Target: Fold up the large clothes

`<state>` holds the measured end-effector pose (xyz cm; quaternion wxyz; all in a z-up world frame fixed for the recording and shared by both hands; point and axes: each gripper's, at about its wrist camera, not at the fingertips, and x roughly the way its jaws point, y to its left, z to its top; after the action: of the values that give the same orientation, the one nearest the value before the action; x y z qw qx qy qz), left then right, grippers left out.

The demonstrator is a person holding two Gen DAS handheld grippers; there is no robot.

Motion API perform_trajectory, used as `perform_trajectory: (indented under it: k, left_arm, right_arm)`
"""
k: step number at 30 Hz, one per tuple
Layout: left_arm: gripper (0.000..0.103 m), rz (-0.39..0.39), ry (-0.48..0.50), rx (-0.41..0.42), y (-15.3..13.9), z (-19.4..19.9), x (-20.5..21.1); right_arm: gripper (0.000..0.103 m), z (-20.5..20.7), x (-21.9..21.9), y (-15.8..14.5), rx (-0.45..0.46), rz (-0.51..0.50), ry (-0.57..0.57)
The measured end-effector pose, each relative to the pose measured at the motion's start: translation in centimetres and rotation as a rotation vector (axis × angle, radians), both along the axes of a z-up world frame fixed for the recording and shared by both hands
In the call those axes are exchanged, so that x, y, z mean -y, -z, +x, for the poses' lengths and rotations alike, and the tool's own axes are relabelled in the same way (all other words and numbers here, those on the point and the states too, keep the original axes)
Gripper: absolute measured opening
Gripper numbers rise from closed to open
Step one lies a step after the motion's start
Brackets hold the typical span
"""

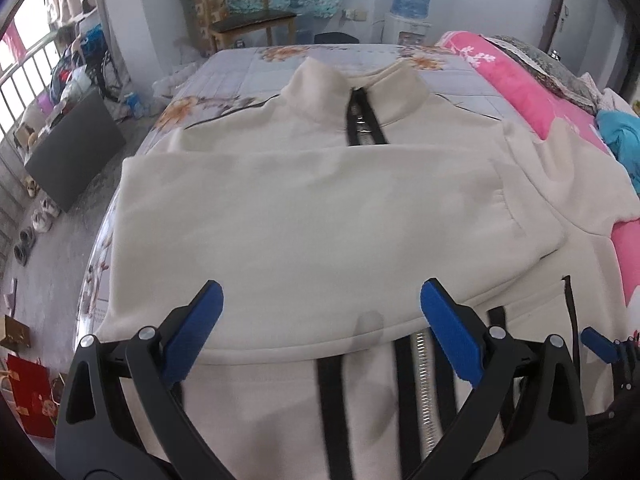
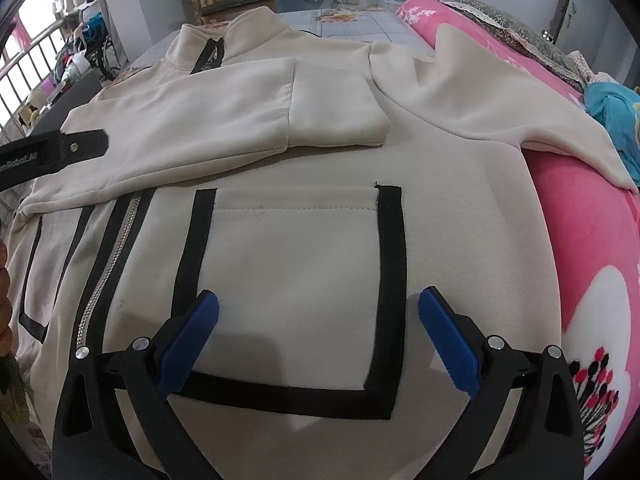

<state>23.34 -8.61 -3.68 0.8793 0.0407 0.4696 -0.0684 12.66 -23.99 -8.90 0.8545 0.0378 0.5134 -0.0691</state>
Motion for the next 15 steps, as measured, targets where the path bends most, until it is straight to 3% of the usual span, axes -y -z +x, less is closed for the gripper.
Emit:
perform_trajectory:
  k: [9, 15]
  left_arm:
    - [0.096, 0.065, 0.005, 0.020, 1.1, 0.4, 2.9]
    - [0.096, 0.051, 0.005, 0.000, 2.6, 1.1, 3.1]
  right_arm:
    - [0.097, 0.0, 0.0, -0.1, -0.004, 0.001, -0.009]
    - [0.097, 0.2, 0.1, -0.1, -0.018, 0.001, -0.023]
